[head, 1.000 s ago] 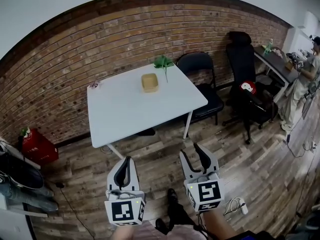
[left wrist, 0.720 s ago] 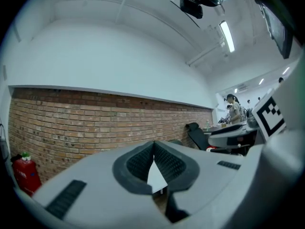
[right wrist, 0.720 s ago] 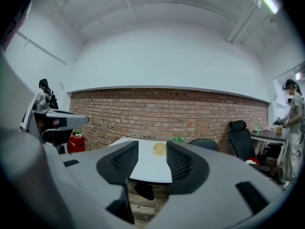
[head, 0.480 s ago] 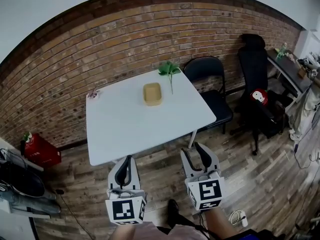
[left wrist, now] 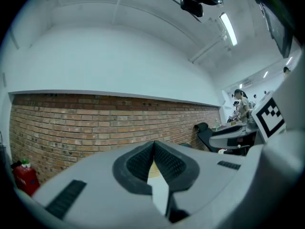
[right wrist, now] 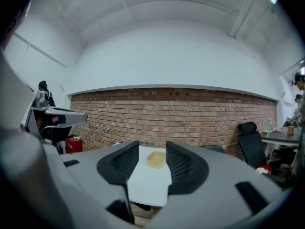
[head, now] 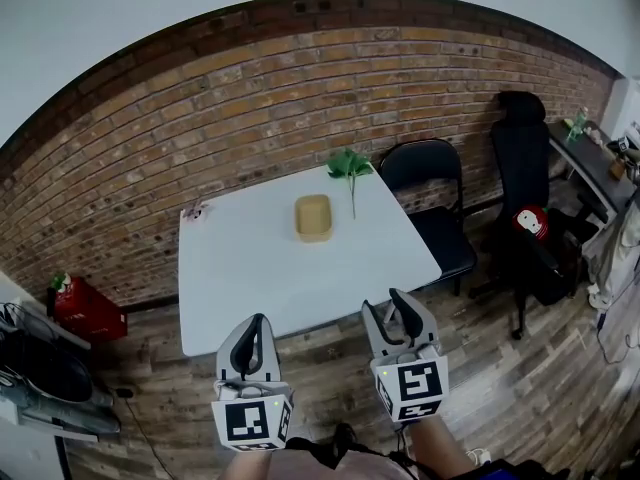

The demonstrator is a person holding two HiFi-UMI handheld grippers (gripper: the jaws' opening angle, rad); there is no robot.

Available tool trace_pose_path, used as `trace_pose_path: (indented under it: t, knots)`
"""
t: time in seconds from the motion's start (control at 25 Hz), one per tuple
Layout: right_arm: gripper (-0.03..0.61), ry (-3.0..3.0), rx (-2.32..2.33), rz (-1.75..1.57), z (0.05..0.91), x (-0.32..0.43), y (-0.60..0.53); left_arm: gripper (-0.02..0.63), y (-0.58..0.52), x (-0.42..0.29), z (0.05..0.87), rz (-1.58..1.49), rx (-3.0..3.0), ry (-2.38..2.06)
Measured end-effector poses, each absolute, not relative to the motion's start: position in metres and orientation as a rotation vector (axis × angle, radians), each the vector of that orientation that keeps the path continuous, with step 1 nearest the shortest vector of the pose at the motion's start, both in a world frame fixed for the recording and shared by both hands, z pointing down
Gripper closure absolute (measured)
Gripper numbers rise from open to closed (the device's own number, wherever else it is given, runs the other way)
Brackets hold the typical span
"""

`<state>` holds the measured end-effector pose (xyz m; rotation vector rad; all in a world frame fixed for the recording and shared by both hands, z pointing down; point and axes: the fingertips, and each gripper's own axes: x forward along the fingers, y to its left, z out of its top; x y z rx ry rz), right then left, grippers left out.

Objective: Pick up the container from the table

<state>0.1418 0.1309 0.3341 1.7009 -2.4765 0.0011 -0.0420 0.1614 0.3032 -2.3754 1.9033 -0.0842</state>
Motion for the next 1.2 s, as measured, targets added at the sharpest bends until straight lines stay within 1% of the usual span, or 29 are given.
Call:
trace_pose_path:
  t: [0.4,0.88,1.2]
  knots:
    - [0.397,-2.458,1.679,-0.003,0.342,0.125,0.076,0.604,0.113,-0.075,0.317,-0.077,-2.348,1.982]
    - [0.397,-2.387,1.687,0.040,0.364,0.093,-0.047,0.603,-0.017,-0.112,0.340,-0.083,-2.409,1.983]
    - [0.399,-2.336,1.750,0.026,0.353,0.088,-0.112,0.603,-0.094,-0.119,0.330,-0.043,-2.453,1.919]
